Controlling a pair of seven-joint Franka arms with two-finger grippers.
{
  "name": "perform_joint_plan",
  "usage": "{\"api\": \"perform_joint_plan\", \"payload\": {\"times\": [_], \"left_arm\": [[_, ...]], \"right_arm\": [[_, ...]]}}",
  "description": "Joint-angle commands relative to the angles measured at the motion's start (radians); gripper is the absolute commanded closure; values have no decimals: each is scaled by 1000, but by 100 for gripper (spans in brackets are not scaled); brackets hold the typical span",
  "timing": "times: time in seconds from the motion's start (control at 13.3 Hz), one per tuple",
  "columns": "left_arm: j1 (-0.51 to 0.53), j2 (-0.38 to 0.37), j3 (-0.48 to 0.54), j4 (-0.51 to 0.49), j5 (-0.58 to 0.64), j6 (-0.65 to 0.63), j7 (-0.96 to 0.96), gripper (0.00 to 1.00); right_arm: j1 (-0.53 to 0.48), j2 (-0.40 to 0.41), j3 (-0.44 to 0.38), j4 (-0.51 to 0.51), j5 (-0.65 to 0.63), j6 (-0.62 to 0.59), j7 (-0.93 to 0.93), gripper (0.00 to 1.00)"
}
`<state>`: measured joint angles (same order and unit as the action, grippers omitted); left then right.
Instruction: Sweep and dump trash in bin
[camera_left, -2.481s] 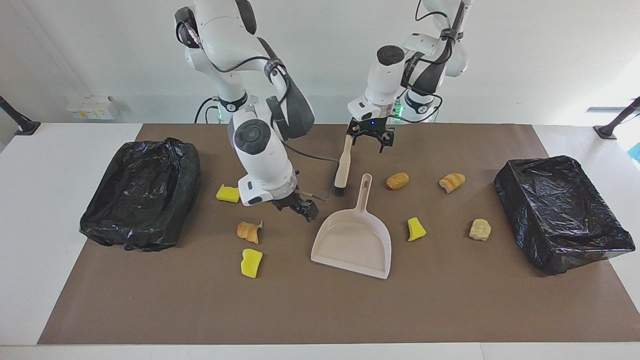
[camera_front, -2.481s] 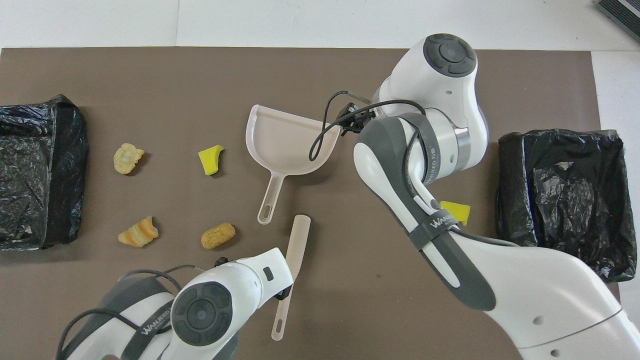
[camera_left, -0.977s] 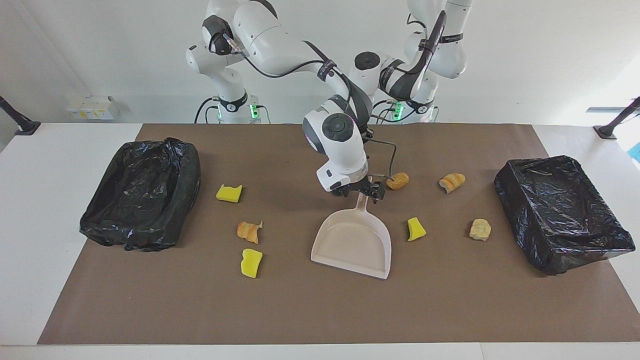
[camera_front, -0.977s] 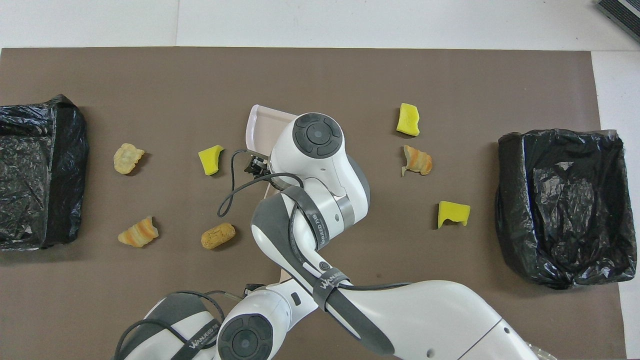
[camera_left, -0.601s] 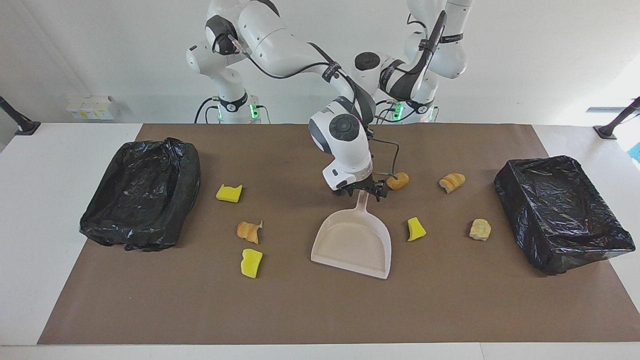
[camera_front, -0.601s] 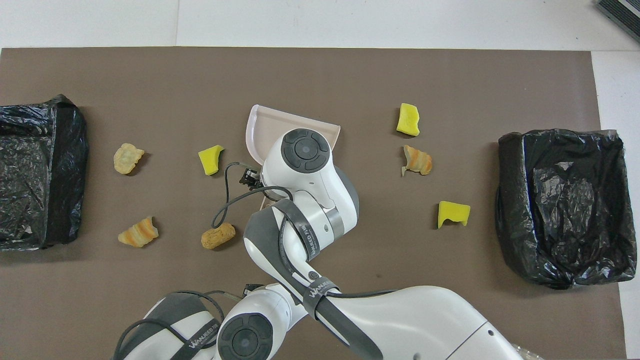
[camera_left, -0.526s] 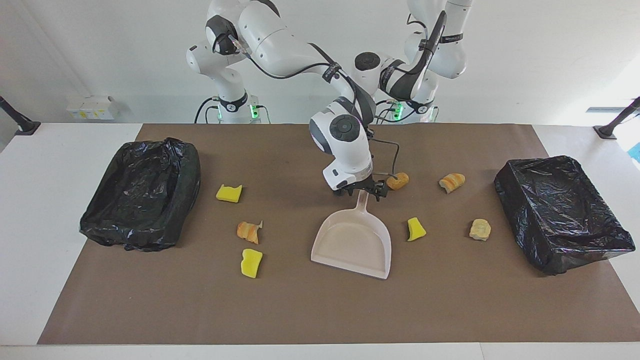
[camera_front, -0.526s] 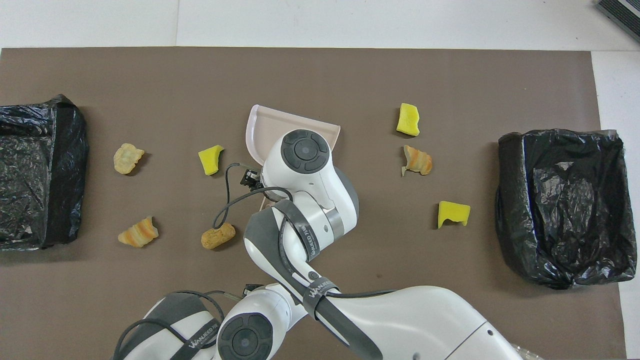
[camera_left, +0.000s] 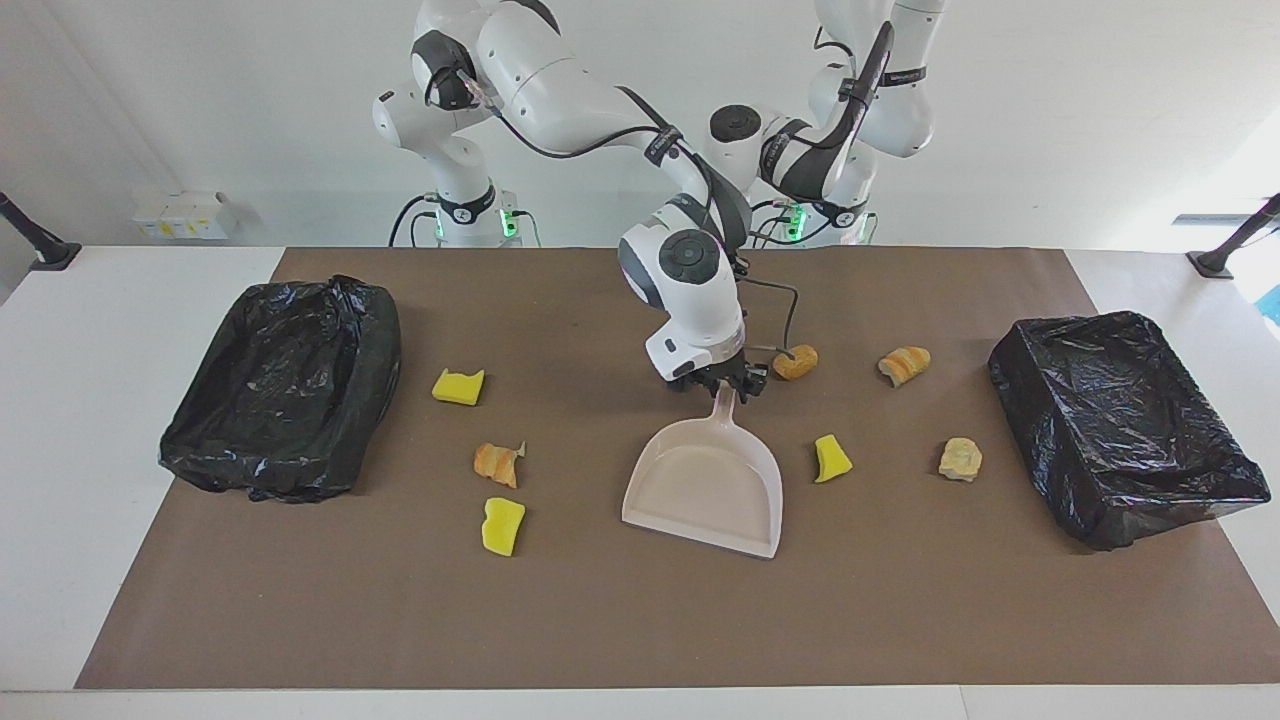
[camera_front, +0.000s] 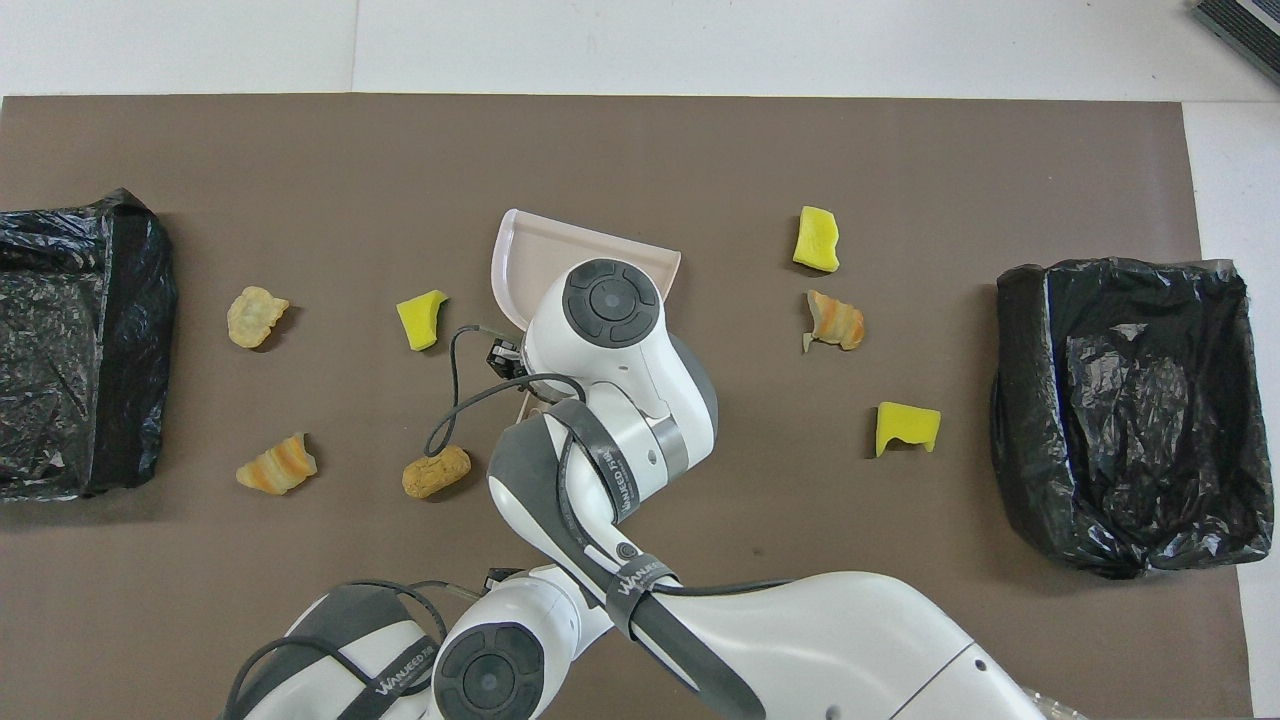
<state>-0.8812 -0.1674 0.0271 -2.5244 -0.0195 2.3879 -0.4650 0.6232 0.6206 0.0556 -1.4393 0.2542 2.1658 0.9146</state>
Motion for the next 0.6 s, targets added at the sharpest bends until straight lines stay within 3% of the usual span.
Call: {"api": "perform_joint_plan", "payload": {"times": [0.0,0.53], "left_arm": [[22,-3,4,-5,12,-47,-1,100],[46,-153,8,3,55,-308,-7,100]], "right_arm": [[-26,-7,3,-7,17,17,6,100],[-126,-65,10,14,27,-106,-200,100]]}}
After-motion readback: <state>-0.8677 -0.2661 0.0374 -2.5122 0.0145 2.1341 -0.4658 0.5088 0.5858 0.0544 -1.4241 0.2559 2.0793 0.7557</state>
